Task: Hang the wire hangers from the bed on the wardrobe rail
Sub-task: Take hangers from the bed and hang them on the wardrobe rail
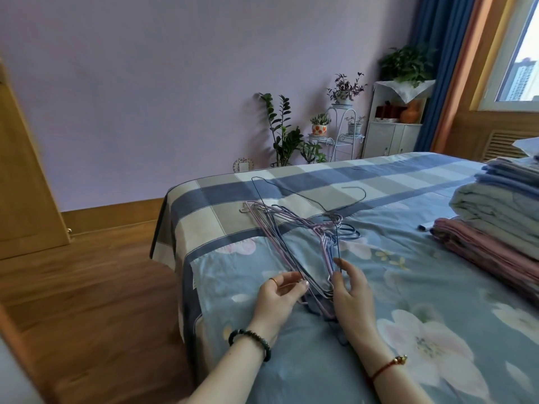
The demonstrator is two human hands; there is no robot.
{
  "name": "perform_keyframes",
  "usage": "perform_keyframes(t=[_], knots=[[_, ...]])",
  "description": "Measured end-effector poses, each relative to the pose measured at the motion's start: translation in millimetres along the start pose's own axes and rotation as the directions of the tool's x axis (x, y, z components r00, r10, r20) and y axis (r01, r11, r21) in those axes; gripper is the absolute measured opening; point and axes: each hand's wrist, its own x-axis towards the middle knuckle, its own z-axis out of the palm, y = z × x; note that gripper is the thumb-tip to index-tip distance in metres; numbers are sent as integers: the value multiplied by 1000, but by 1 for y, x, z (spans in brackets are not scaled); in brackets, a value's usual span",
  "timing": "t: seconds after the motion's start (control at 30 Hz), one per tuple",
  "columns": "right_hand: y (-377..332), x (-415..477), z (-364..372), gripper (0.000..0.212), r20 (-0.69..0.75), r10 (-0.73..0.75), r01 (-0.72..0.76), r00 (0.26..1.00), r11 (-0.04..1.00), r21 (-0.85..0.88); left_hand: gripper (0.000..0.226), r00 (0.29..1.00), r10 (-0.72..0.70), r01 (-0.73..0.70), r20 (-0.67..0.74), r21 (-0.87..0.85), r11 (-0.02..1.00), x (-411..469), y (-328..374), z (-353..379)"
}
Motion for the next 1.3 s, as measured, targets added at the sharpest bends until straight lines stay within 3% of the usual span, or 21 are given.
perform_keyframes(t=[0.13,0.33,0.67,0.93,1.3], knots=[[-18,-6,-4,23,3,-28,26,1000,968,251,16,997,54,-52,48,-43,998,-4,16,-3],[-62,-24,-9,26,157,-89,-6,984,853,521,15,986,158,-149,60,-140,979,-20,68,-21],[-148,-58,27,30,355,-287,-15,890,759,651,16,926,364,-371,-98,-72,926,-73,165,-103],[-233,-102,78,36,469,-515,-32,717,648,761,17,788,505,-530,-352,31,848,-143,230,-191],[-364,-199,149,34,526,-715,-197,460,496,846,16,523,550,-630,-651,138,764,-275,309,-310]])
